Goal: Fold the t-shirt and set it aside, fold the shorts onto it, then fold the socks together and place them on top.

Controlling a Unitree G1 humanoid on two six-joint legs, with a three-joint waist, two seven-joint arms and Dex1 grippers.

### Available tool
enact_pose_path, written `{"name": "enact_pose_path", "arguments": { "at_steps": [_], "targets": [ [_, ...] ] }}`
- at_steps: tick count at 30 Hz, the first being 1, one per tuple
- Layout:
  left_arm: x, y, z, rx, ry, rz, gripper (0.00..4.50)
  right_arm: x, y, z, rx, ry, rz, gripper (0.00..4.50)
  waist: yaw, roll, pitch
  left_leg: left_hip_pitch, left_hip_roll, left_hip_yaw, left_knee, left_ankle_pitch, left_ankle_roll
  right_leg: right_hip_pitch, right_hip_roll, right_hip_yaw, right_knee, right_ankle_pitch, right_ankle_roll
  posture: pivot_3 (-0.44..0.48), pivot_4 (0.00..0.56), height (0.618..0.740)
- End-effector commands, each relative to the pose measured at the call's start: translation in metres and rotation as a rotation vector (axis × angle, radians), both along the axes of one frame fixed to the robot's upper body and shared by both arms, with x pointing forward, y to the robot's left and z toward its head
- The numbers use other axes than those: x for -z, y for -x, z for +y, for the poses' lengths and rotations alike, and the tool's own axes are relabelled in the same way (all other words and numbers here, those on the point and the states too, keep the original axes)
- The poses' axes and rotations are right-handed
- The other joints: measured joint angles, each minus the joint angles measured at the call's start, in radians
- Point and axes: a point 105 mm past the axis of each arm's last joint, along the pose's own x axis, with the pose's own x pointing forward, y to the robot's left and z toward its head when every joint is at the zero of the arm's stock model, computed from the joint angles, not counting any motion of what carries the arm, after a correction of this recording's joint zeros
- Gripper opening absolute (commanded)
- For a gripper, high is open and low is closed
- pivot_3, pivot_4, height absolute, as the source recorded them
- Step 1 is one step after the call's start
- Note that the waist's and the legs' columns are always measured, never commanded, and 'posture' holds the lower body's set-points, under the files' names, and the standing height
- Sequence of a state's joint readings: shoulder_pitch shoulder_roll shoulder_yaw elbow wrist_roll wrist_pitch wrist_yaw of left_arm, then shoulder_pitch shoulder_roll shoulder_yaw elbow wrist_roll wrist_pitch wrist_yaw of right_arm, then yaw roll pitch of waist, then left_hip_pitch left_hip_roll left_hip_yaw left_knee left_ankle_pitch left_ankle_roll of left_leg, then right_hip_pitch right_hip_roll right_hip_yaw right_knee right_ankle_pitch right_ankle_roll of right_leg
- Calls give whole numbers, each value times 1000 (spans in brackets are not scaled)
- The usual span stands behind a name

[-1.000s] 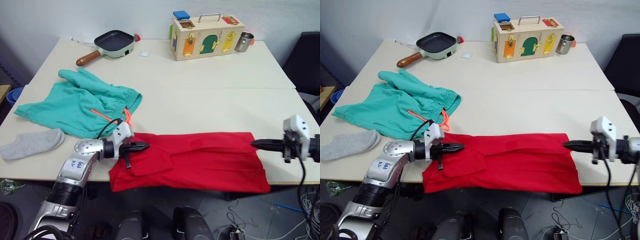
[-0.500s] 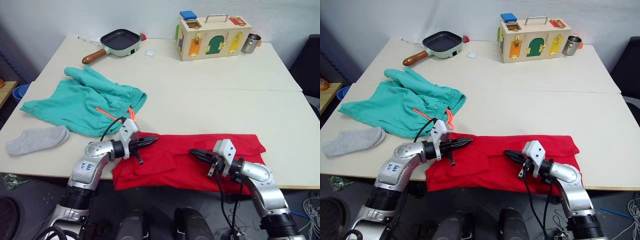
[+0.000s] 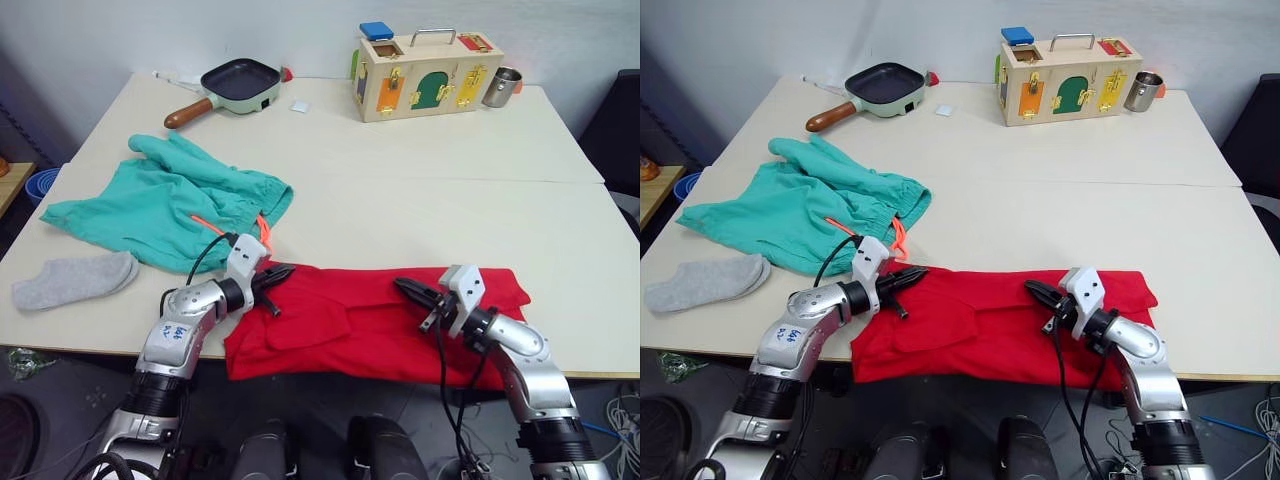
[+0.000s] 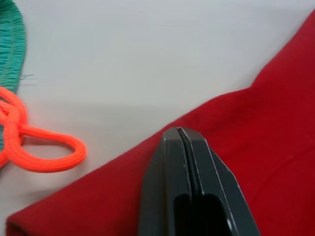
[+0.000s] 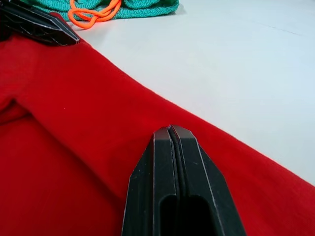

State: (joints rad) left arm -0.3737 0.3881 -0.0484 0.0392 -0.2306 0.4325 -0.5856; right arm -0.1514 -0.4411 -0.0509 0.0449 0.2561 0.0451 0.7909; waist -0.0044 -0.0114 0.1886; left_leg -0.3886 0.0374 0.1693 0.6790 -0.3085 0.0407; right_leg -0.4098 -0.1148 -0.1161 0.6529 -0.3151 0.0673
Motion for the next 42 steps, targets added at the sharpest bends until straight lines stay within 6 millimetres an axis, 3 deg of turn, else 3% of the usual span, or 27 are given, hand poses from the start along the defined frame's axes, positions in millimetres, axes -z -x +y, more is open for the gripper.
{"name": "enact_pose_path", "arguments": {
  "at_steps": [1, 7, 11, 14, 22, 28, 34, 37, 42],
  "targets": [
    [-3, -7, 11, -69, 21, -12, 15, 0, -10, -25, 124, 70, -12, 0, 0, 0, 0, 0, 0, 0, 0, 0, 0, 0, 0, 0, 0, 0, 0, 0, 150, 740],
    [-10, -14, 22, -63, 11, -33, 15, 4, -25, -67, 369, 63, 31, 0, 0, -1, 0, 0, 0, 0, 0, 0, 0, 0, 0, 0, 0, 0, 0, 0, 150, 740],
    [-15, -20, 28, -82, 22, -46, 15, 5, -26, -91, 475, 44, 35, 0, 1, -2, -1, 0, 0, 0, 0, 0, 0, 0, 0, 0, 0, 0, 0, 0, 150, 740],
    [-15, -22, 30, -90, 25, -52, 15, 2, -24, -120, 588, 15, 27, 0, 2, -2, -1, 0, 0, 0, 0, 0, 0, 0, 0, 0, 0, 0, 0, 0, 150, 740],
    [-29, -20, 33, -65, 69, -105, 15, -5, -16, -160, 663, 30, 9, 0, -1, -2, -1, 0, 0, 1, -1, 0, 0, 0, 0, 0, 0, 0, 0, 0, 150, 740],
    [-43, -11, 32, 6, 87, -163, 15, -21, -12, -161, 578, -19, -23, 0, -1, -2, -1, 0, 0, 1, -1, 0, 0, 0, 0, 0, -1, 0, 0, 0, 150, 740],
    [-66, 9, 36, 129, 87, -236, 15, -59, 7, -139, 278, -94, -34, 0, 0, -2, -1, 0, 0, 1, -2, 0, 0, 0, 0, 1, -1, 0, 0, 0, 150, 740],
    [-73, 27, 42, 244, 4, -233, 584, -66, 23, -133, 107, 36, 76, 557, 0, -2, -1, 0, 0, 1, -3, 0, 0, 0, 0, 1, -2, 0, 0, 0, 150, 740],
    [-75, 43, 51, 354, -115, -183, 2180, -69, 29, -147, 30, 214, 227, 2287, -1, -2, -1, 2, 0, 1, -9, 0, 0, 1, 0, 0, -7, 0, 0, 0, 150, 740]
  ]
}}
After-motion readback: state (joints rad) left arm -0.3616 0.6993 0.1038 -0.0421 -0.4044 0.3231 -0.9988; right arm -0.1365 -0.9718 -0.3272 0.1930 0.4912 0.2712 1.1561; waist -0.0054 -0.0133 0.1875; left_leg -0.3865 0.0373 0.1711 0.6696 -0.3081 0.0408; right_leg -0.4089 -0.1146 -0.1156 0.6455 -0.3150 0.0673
